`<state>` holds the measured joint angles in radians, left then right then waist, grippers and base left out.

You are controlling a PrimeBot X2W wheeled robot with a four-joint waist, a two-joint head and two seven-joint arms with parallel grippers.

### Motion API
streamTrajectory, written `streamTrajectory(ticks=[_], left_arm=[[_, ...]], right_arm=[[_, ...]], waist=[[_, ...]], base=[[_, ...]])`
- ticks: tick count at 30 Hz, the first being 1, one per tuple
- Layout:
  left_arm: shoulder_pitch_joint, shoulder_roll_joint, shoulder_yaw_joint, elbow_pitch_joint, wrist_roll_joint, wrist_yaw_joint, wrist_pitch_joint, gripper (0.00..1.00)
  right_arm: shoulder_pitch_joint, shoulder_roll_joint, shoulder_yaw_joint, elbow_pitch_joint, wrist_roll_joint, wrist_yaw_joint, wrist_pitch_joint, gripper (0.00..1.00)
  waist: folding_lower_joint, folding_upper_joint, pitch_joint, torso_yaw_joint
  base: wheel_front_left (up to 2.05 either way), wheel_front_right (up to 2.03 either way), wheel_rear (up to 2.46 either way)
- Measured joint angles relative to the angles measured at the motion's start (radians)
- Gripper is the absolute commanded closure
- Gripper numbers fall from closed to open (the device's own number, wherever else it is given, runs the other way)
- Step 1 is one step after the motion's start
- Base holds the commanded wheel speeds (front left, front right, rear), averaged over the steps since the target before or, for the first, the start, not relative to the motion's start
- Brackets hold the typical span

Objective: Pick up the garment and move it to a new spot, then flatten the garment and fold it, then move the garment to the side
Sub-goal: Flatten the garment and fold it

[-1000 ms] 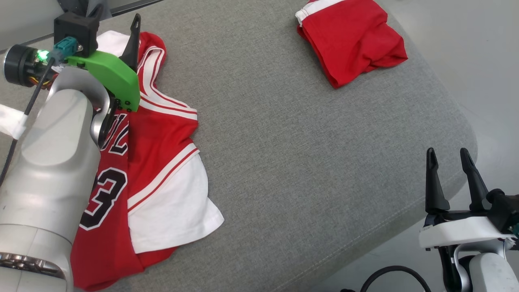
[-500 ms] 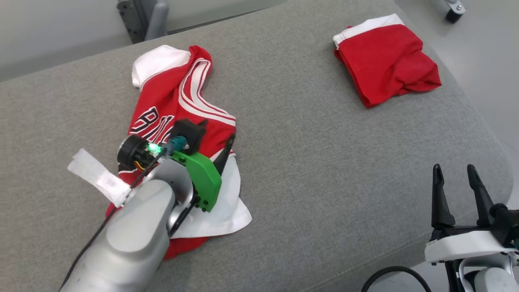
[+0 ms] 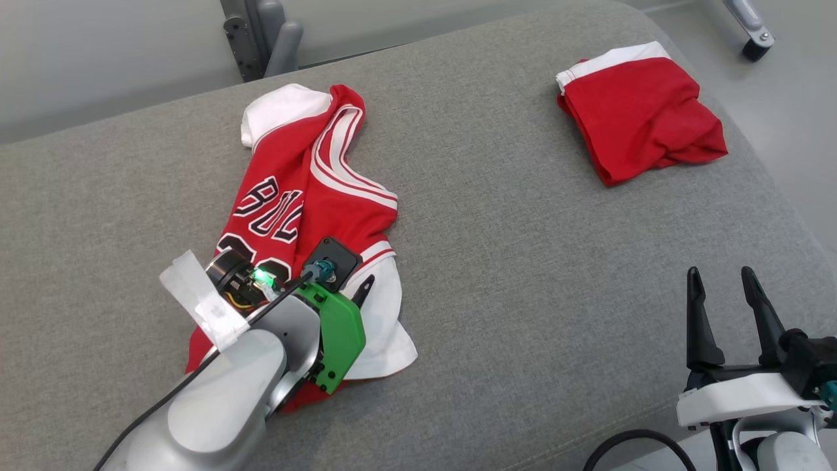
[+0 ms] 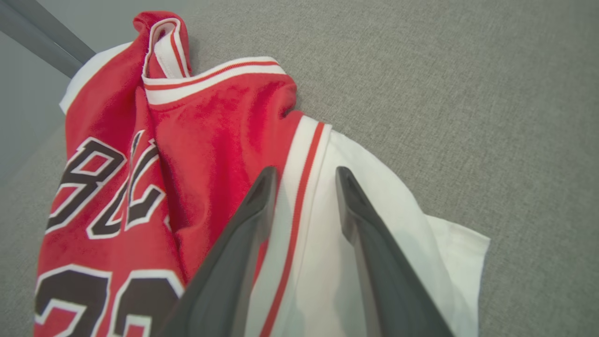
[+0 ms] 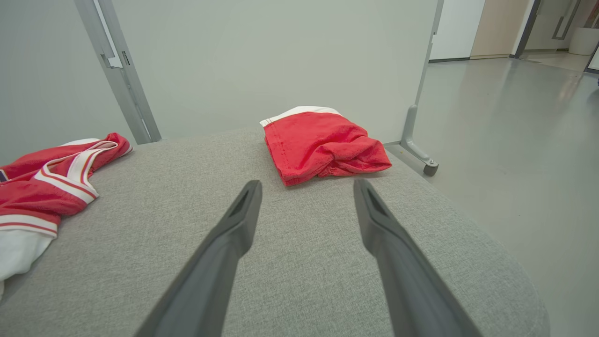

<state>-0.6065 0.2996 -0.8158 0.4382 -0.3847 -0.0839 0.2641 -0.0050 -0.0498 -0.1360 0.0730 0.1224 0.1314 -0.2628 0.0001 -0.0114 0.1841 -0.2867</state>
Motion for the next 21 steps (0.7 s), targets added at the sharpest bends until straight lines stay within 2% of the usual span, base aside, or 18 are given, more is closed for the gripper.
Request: streamTrajectory(ticks=[2, 4, 6, 8, 21], left_arm=[[0.000, 0.003, -0.005, 0.001, 0.001, 0.001, 0.016, 0.37], [-0.001, 0.008, -0.012, 0.011, 0.003, 0.002, 0.027, 0.49], [-0.003, 0.017, -0.020, 0.023, 0.012, 0.002, 0.035, 0.66], [-0.005, 0.023, -0.022, 0.036, 0.014, 0.002, 0.035, 1.00], [-0.032, 0.003, -0.020, 0.025, -0.002, 0.002, 0.015, 1.00]], right_arm=[[0.000, 0.000, 0.003, 0.002, 0.004, 0.000, 0.000, 0.00], [-0.001, 0.000, 0.003, 0.005, 0.007, 0.000, 0.000, 0.00], [-0.003, 0.000, 0.003, 0.007, 0.008, 0.000, 0.000, 0.00], [-0.005, 0.000, 0.002, 0.007, 0.012, 0.000, 0.000, 0.00], [-0.006, 0.000, -0.002, 0.013, 0.025, 0.000, 0.000, 0.00]], waist=[[0.0000, 0.0000, 0.005, -0.008], [0.0000, 0.0000, 0.011, -0.016], [0.0000, 0.0000, 0.017, -0.024], [0.0000, 0.0000, 0.021, -0.031], [0.0000, 0.0000, 0.025, -0.032]], base=[[0.00, 0.00, 0.00], [0.00, 0.00, 0.00], [0.00, 0.00, 0.00], [0.00, 0.00, 0.00], [0.00, 0.00, 0.00]])
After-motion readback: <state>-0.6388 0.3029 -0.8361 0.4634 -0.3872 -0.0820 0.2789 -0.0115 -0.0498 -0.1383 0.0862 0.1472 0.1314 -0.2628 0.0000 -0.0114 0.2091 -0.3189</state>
